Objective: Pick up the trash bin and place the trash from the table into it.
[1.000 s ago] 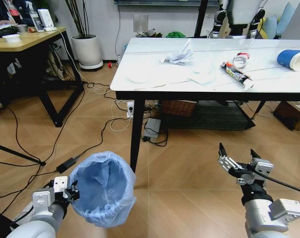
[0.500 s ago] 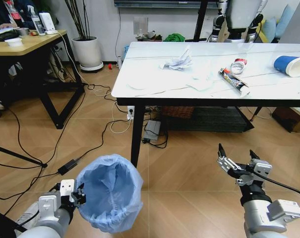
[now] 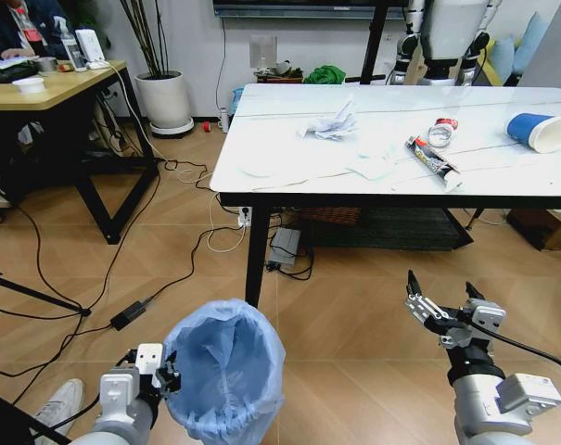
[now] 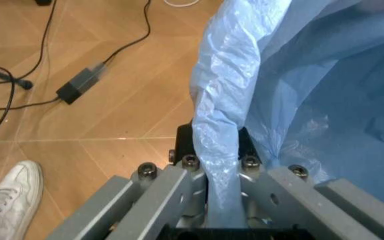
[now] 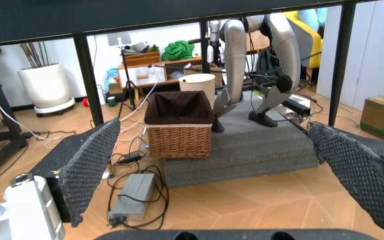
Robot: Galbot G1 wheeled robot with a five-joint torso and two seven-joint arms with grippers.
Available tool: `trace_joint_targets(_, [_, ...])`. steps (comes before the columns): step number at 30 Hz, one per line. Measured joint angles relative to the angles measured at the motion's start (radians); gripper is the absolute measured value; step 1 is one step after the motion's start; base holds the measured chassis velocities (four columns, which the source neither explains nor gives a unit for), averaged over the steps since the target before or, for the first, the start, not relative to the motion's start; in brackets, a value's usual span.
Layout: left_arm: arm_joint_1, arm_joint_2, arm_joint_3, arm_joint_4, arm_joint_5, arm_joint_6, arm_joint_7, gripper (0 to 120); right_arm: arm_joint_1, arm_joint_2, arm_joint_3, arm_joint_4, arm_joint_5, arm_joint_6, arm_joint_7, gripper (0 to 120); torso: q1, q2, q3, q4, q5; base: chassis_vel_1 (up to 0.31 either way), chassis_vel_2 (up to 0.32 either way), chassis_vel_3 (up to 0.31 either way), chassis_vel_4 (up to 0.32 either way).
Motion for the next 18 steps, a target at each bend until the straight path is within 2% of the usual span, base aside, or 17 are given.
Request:
trace_joint_targets(10, [0.002,0.016,0.079,-0.012,0.027,0.000,-0.018,0,0.002,0.008,0.001,-0.012,-0.016,0.002,-0.008,100,0.017,0.047,0.030,0.0000,-0.0001,0.000,0.000,0.000,0.000])
trace_joint_targets(18, [0.027,0.016,0.096,-0.035,0.032,0.000,-0.030,0,0.001,0.010,-0.002,-0.012,-0.027,0.005,-0.010,100,0.028,0.078,0.049,0.0000,0.0000,0.000,0.000,0.000,0.000])
